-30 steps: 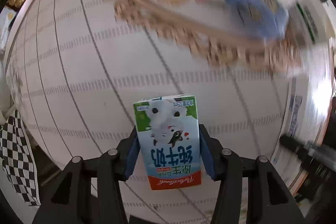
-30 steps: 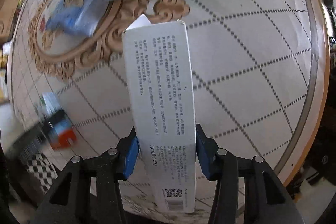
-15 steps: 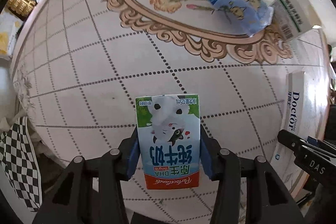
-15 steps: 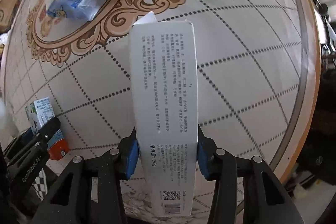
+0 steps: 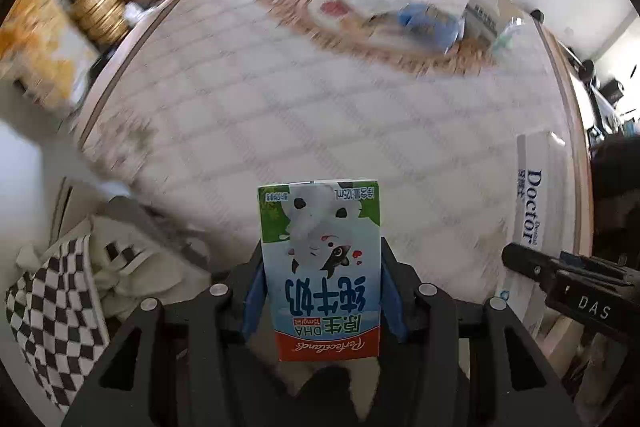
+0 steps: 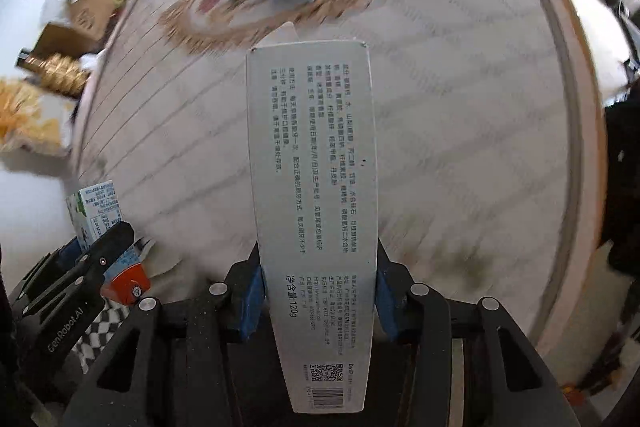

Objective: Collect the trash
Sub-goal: 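Carry the carton and long box over the bin and release both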

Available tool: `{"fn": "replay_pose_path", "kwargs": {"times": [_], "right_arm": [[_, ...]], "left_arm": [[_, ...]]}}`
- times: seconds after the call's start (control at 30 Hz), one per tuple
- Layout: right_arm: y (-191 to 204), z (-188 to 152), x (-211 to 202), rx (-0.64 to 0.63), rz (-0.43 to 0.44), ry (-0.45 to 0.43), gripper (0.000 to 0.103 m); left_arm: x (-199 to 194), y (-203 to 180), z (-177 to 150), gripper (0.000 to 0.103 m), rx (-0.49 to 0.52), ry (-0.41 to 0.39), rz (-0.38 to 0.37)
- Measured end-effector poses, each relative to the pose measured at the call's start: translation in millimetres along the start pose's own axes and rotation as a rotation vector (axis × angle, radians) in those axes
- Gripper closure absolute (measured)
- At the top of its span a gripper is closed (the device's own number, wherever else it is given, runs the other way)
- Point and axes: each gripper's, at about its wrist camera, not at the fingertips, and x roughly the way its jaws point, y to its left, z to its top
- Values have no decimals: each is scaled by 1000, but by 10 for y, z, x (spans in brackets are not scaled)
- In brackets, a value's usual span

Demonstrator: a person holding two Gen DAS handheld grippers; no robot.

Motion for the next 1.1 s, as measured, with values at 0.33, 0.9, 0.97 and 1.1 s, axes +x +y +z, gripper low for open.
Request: {"fn": "replay_pose_path", "kwargs": {"times": [0.33, 0.9, 0.97, 1.1], "right_arm": [[431, -1656, 1676, 8, 44, 336, 54], [-1023, -870, 5244, 285, 146, 448, 54], [-1083, -733, 5453, 296, 158, 440, 53], [-1163, -580, 5698, 314, 165, 425, 23]], "left_arm": [[1130, 835, -1264, 57, -108, 300, -66], [5075, 599, -1336, 55, -214, 579, -414], [5179, 597, -1292, 39, -213, 578, -415], [5229, 679, -1298, 2, -223, 572, -387]]}}
